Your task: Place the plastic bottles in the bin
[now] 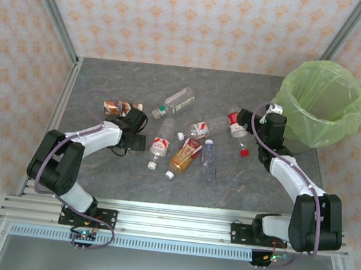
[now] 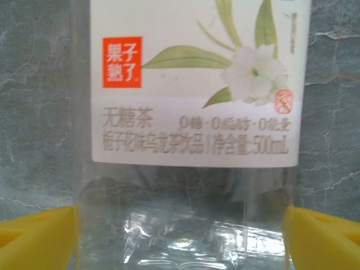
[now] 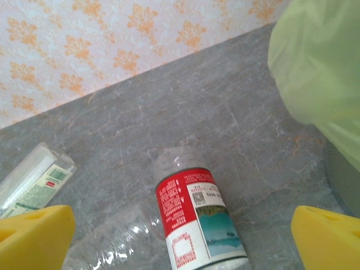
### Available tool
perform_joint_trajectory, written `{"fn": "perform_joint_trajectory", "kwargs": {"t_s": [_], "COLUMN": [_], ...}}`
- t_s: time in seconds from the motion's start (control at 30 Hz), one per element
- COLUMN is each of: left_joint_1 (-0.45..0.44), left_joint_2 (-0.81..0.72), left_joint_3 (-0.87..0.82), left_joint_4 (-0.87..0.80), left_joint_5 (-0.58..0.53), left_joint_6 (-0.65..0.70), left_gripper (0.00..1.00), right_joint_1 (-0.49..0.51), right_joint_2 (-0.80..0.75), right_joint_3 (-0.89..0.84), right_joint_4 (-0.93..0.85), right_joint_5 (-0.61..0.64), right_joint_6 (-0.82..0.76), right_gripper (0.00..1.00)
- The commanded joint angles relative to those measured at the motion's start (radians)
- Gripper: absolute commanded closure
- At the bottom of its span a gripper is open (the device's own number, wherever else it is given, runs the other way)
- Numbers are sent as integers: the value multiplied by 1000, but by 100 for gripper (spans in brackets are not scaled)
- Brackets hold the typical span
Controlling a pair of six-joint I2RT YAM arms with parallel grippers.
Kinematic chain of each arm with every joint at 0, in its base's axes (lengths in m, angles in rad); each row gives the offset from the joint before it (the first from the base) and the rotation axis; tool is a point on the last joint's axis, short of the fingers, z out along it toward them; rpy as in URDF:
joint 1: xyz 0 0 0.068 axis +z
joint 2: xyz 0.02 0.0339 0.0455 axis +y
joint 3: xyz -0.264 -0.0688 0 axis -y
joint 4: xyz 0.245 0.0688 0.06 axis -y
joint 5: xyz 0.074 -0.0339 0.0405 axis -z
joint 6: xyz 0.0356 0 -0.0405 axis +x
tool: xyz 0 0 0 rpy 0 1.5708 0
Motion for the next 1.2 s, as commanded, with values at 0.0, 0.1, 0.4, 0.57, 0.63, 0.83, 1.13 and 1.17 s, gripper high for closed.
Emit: {"fn": "perform_joint_trajectory", "kwargs": {"t_s": [0.0, 0.1, 0.4, 0.57, 0.63, 0.83, 1.13, 1.17], "left_joint_1": [-14, -35, -42, -42, -44, -123, -275, -287], "left_joint_2": [25, 33, 30, -36, -74, -208, -345, -349], "left_joint_3": [0, 14, -10, -36, -34, -10, 58, 78], "left_joint_4": [9, -2, 29, 44, 34, 8, 61, 59], "left_joint_5": [-16, -50, -85, -110, -127, -210, -163, -135], "left_joint_6": [3, 4, -4, 3, 3, 23, 67, 79], "left_gripper": [8, 10, 30, 40, 45, 58, 100, 100], "right_joint_1": [6, 6, 7, 7, 7, 7, 21, 25], "right_joint_2": [7, 10, 27, 29, 24, 25, 39, 41], "right_joint_3": [40, 43, 60, 79, 54, 53, 21, 30], "right_joint_4": [-67, -76, -78, -72, -12, 23, 170, 168], "right_joint_5": [-18, -79, -189, -205, -244, -266, -370, -390], "right_joint_6": [13, 11, 77, 138, 151, 181, 369, 383], "right_gripper": [1, 1, 1, 1, 1, 1, 1, 1]}}
